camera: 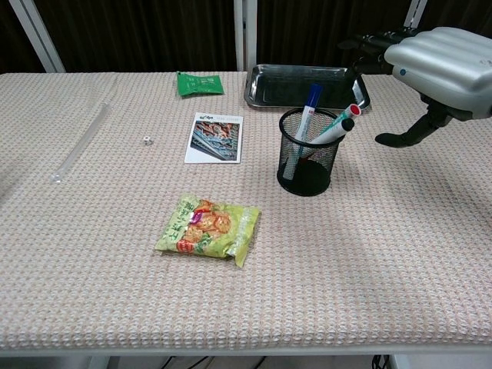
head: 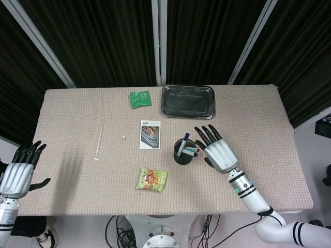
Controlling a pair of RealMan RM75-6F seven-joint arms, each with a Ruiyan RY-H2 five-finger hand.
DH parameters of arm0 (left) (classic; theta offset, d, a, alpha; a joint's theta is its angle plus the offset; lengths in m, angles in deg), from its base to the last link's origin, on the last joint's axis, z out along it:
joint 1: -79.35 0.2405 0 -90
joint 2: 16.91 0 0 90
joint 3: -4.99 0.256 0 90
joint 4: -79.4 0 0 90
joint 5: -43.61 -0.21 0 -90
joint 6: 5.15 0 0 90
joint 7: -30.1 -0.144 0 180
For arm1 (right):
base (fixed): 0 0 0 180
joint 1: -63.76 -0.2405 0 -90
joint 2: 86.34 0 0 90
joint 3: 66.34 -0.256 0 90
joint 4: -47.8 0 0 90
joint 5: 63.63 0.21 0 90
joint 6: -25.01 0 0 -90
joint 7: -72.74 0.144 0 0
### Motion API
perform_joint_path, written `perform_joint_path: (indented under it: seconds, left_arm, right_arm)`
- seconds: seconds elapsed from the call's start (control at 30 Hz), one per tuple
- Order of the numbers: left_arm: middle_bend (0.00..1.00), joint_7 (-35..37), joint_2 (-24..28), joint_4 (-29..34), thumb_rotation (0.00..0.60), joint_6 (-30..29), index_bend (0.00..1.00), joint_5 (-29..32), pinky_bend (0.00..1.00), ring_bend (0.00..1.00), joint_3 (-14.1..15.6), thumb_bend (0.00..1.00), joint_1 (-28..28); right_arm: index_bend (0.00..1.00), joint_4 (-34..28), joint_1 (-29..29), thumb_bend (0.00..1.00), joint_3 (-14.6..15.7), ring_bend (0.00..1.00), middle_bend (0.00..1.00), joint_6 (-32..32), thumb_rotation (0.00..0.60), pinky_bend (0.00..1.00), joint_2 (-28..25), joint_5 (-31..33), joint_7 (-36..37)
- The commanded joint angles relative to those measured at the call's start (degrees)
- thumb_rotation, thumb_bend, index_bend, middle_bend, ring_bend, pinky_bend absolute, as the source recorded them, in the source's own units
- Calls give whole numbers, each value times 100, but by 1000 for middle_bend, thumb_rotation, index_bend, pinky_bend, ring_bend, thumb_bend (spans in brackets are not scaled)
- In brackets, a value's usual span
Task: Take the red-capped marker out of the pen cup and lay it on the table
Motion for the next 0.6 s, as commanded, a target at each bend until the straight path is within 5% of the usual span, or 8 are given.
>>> perform_joint_path:
  seconds: [0.03, 0.6]
  left_arm:
    - [0, 10, -4, -17, 600, 1, 66, -4, 15, 0, 0, 124, -1]
    - [0, 113, -49, -164, 600, 52, 66, 20, 15, 0, -2, 124, -14]
  right_arm:
    - [318, 90, -48, 182, 11, 0, 0, -19, 600, 0, 84, -2, 9]
    - [443, 697, -270, 210, 11, 0, 2, -235, 600, 0, 585, -145, 273]
